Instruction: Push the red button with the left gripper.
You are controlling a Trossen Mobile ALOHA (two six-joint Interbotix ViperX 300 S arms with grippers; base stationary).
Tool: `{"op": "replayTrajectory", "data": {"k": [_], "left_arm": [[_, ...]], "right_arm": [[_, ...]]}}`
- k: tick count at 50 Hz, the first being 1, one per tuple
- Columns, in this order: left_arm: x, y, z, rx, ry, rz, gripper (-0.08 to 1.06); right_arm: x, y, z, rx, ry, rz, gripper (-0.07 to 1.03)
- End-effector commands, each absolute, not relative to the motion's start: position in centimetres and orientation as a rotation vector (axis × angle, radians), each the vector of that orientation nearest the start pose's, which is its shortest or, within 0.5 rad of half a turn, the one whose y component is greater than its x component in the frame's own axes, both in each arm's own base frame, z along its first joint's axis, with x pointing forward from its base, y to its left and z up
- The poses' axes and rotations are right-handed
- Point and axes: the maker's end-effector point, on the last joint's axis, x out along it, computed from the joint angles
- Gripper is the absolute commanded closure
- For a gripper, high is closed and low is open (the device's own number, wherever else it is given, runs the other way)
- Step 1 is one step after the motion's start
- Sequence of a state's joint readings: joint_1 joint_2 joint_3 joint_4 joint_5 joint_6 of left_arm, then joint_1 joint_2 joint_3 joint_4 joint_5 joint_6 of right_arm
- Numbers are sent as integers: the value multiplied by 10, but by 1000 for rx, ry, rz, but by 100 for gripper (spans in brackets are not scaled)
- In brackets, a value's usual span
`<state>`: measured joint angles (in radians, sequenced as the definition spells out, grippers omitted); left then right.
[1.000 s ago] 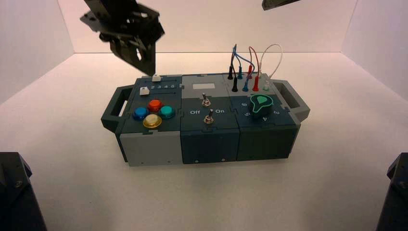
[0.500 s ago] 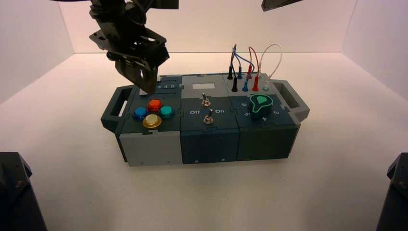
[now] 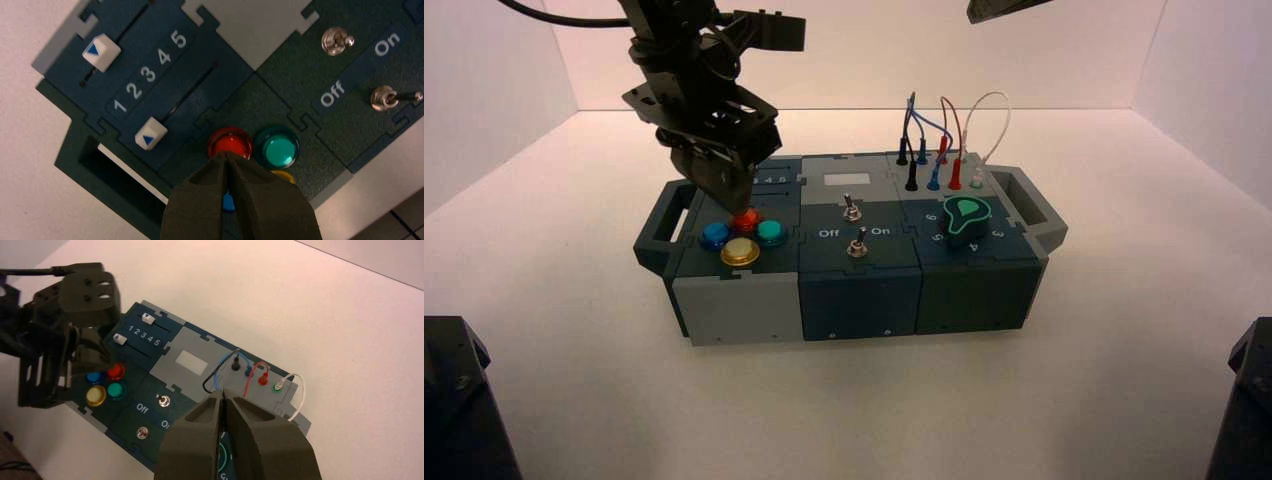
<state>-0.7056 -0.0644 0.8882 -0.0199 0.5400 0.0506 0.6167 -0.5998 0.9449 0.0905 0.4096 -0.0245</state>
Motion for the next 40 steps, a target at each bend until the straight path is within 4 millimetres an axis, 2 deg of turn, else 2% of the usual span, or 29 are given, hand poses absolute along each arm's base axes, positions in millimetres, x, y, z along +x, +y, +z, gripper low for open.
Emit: {"op": "replayTrajectory", "data": {"k": [1, 17, 27, 40], "left_arm": [[216, -187, 38, 506, 1293, -627, 100], [209, -181, 35, 517, 1327, -621, 100], [215, -186, 57, 488, 1245, -634, 100], [218, -188, 64, 479, 1210, -640, 100]], "right_arm": [[238, 181, 204, -151, 705, 616, 99], [237, 180, 208, -147, 693, 617, 99], [234, 178, 212, -142, 676, 619, 99], [234, 180, 209, -146, 684, 624, 99]]}}
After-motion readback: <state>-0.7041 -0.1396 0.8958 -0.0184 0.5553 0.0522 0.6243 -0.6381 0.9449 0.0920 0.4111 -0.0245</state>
